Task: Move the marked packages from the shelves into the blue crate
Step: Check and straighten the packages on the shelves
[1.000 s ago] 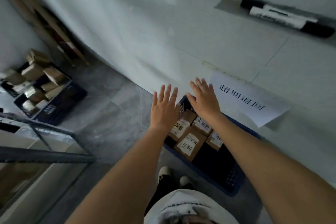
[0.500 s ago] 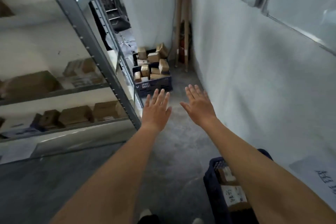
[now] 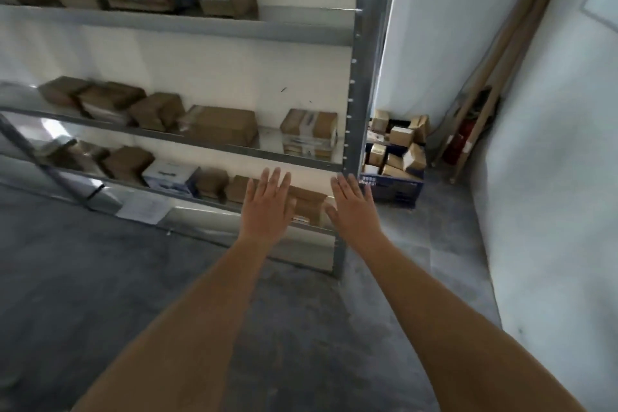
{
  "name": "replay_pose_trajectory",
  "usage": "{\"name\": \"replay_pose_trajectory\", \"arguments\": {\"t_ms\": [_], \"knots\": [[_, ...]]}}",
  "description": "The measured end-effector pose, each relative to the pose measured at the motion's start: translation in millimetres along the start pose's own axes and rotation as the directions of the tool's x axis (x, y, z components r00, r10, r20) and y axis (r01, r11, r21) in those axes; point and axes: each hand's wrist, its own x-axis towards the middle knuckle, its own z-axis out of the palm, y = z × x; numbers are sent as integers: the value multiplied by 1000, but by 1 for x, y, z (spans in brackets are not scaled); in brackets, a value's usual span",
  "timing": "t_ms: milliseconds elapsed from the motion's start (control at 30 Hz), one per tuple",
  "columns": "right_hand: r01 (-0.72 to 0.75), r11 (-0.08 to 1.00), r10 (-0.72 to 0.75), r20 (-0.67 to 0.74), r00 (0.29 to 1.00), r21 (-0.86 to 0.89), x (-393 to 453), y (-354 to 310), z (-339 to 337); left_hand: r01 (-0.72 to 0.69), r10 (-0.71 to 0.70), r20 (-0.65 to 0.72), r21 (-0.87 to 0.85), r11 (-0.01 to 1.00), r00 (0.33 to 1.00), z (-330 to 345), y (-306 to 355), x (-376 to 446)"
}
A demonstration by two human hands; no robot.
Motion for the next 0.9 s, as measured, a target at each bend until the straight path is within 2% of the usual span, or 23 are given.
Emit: {"name": "replay_pose_trajectory", "arguments": {"t_ms": [233,400,600,800,900], "knots": [[191,980,-192,-8,981,-62,107,-112,15,203,-205,-37,-31,979,978,-5,-136,14],[283,956,-281,35,959,-83,171,-168,31,315,-315,-33,-1,949,949,4,-192,42],[365,931,-364,24,931,-25,271,-216,42,371,-370,-19,42,928,929,17,-253,98],[461,887,-458,63,887,-42,369,-271,62,539,-539,-21,37,841,842,24,-338,141],[494,869,-491,82,867,-17,403,-302,72,575,-574,-26,45,817,818,19,-373,154]]}}
